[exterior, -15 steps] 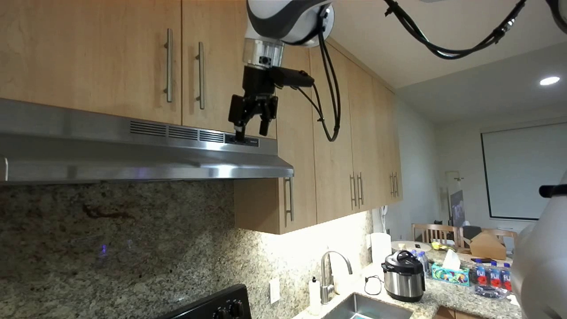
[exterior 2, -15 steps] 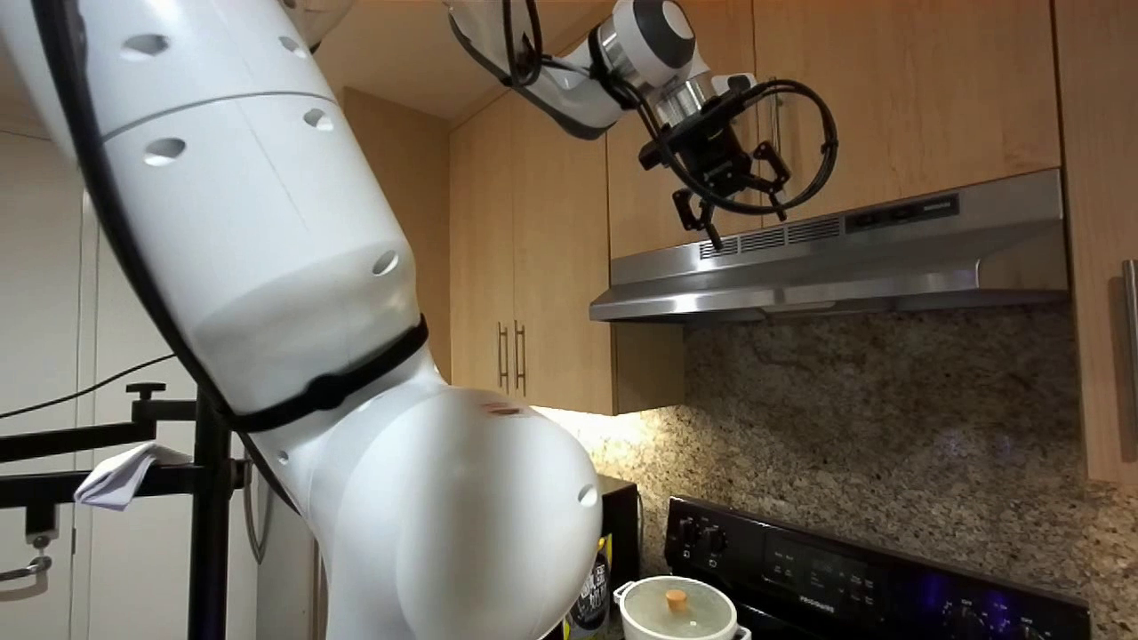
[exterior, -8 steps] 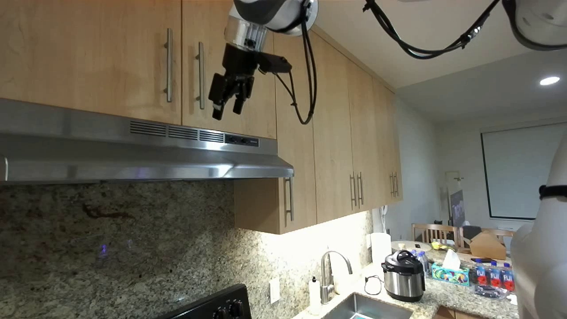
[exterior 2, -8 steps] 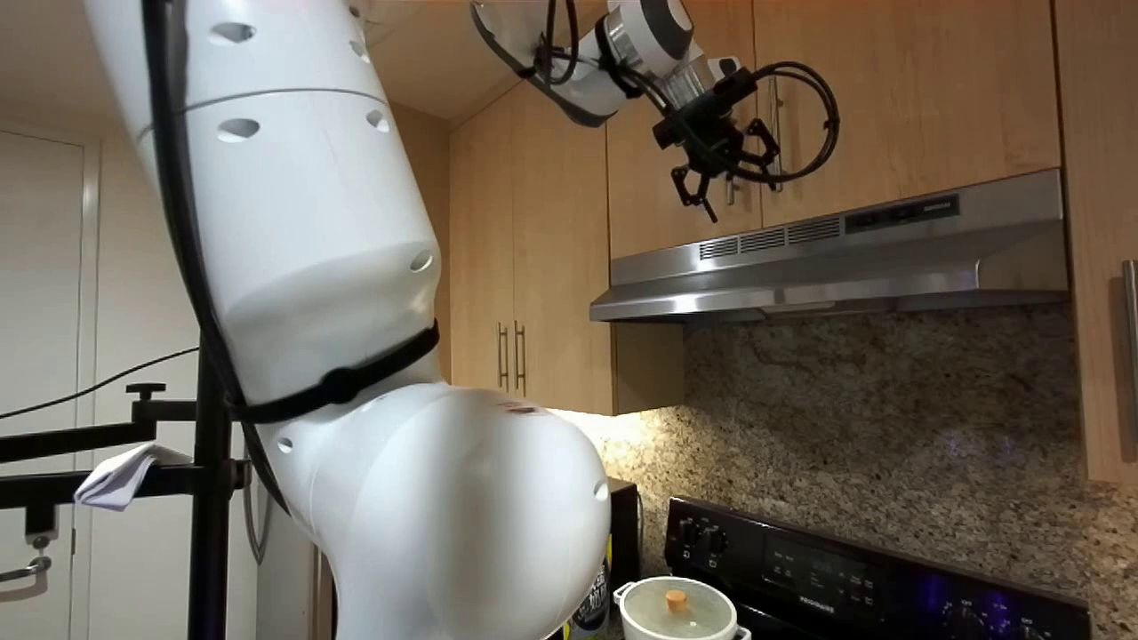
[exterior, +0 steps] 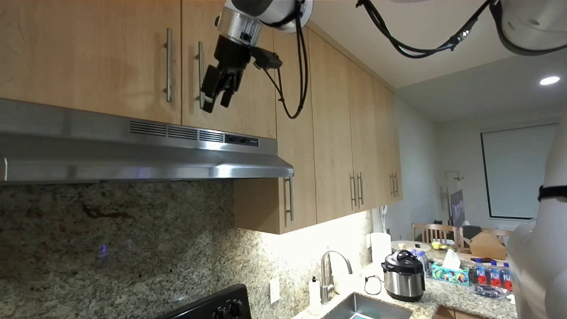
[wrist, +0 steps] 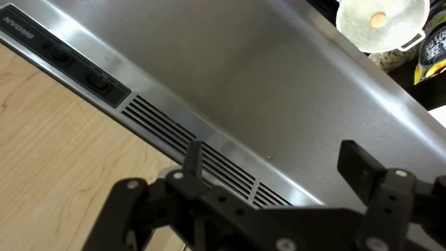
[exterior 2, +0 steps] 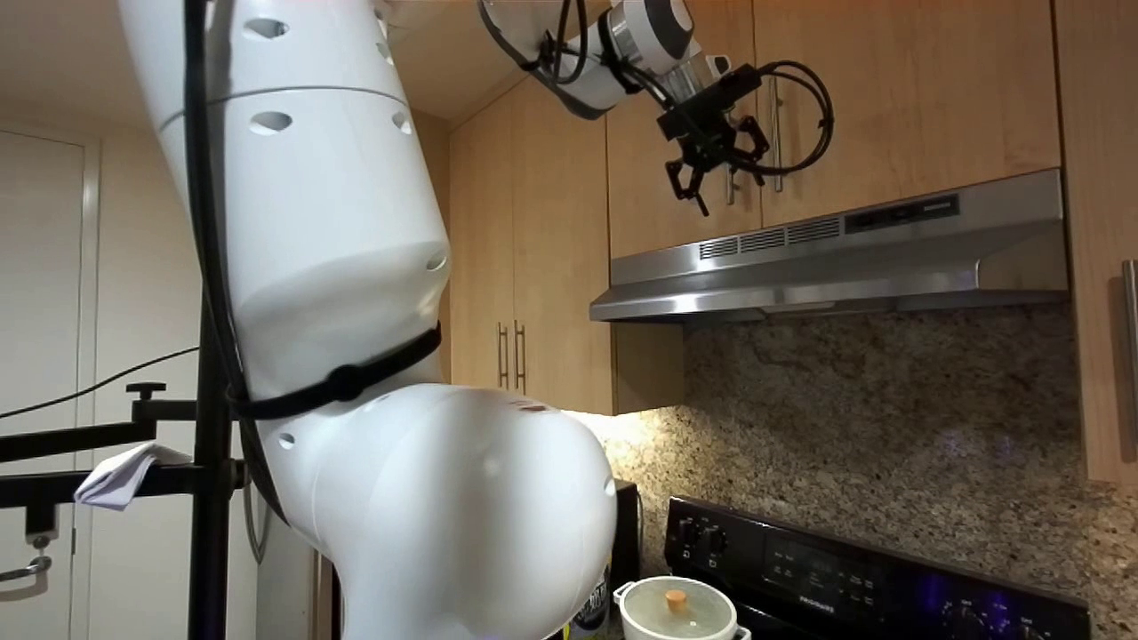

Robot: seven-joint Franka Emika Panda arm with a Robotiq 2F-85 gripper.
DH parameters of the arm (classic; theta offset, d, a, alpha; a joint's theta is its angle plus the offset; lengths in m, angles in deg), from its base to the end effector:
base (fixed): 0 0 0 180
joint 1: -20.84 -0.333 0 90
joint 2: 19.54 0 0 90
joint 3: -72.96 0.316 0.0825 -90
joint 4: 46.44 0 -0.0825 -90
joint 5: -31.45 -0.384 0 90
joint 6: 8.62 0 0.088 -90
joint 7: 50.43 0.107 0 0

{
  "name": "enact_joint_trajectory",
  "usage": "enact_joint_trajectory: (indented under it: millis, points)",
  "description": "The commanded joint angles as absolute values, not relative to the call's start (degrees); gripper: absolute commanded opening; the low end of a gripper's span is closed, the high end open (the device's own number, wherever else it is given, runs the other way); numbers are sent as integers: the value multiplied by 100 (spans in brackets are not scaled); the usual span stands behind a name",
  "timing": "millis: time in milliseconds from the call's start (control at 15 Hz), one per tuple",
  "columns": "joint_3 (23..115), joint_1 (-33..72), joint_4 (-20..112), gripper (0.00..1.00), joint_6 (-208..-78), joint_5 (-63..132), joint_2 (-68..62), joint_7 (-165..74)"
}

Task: Open the top left drawer.

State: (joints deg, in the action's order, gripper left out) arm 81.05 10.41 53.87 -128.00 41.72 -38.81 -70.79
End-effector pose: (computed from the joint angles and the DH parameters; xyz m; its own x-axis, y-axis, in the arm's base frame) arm 0.4496 0.1587 0.7697 0.5720 0.6575 0.4904 0.5072 -0.7534 0.4185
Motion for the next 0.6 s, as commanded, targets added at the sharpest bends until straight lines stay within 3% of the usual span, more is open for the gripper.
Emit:
enact_joint_trajectory:
  millis: [0,533]
  points:
    - [8108,1047,5355,100,-12779,4173,-3863,-7077]
    - [8455,946,4995,100,-13361,4614,-3524,-7250]
